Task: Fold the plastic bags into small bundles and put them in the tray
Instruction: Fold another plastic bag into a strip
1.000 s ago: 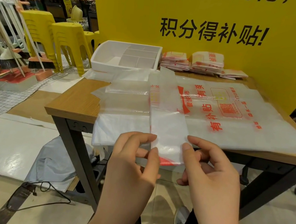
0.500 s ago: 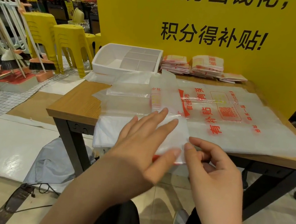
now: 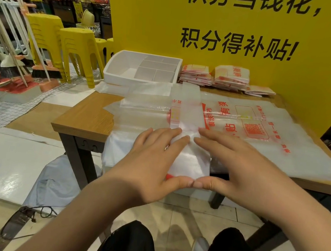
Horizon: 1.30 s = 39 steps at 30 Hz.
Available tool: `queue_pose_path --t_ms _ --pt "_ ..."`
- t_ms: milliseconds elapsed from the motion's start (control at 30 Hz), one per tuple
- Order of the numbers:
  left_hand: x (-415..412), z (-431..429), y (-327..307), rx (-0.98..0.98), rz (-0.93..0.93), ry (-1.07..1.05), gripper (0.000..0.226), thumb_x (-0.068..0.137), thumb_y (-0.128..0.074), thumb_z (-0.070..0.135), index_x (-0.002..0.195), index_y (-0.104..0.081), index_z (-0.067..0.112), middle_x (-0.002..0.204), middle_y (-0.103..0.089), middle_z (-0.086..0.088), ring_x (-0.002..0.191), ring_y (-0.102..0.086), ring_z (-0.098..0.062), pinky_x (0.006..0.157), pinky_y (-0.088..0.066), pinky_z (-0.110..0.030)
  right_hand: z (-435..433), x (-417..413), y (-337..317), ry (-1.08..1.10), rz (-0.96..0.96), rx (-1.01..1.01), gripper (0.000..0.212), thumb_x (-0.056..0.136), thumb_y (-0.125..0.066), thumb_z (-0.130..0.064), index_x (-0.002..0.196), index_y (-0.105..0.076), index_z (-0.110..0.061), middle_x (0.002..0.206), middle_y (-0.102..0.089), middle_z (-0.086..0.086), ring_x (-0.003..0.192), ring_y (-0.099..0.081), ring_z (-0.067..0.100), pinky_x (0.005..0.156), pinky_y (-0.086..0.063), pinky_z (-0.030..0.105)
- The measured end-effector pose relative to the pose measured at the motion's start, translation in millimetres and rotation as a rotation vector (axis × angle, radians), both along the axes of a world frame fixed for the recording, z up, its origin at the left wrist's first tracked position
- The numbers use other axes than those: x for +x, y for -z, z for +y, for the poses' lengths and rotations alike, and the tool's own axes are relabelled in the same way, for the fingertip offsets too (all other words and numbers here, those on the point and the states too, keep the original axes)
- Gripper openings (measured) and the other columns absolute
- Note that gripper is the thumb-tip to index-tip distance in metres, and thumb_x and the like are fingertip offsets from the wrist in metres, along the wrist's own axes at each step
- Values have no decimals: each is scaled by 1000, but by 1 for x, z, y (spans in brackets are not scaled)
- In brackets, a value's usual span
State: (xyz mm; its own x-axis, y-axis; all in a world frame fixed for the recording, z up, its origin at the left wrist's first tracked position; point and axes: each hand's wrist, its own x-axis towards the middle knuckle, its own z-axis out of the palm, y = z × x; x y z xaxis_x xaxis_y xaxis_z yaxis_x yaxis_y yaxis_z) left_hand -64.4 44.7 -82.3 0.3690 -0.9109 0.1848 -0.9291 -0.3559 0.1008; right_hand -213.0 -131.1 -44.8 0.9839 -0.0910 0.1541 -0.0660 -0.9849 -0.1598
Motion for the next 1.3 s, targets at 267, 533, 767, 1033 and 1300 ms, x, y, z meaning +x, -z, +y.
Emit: queue_pose_path --t_ms 267,533,767,1033,1300 --pt "16 -1 10 -94 -35 48 82 85 -37 72 155 -28 29 159 -28 1 146 -25 -22 120 -22 -43 -19 13 26 -38 -3 -39 91 77 -48 -81 155 -22 -41 164 -13 -20 150 -13 3 122 -19 30" --pt "23 -11 26 -305 -181 51 67 84 -71 50 142 -49 24 147 -50 -4 134 -47 -27 110 -39 -46 -20 21 46 -26 -196 -189 72 80 -65 -53 143 -48 -23 153 -45 5 136 -49 27 106 -43 45" --pt "22 -13 29 -384 -211 41 60 84 -75 45 136 -59 20 143 -55 -5 130 -51 -28 108 -39 -45 -24 23 51 -51 -237 -254 68 81 -71 -41 141 -53 -13 150 -49 12 133 -52 32 106 -43 48" --pt "16 -14 29 -418 -174 15 60 83 -78 41 135 -60 19 143 -55 -4 130 -50 -28 108 -38 -43 -25 21 50 -52 -181 -221 69 84 -64 -36 148 -43 -21 157 -40 6 141 -44 26 115 -33 44" --pt "21 -4 7 -76 -84 62 95 80 -76 48 155 -20 36 163 -20 7 147 -15 -17 119 -4 -33 -17 13 31 -33 -21 -186 93 83 -66 -57 158 -16 -33 165 -17 -9 151 -14 10 123 2 33"
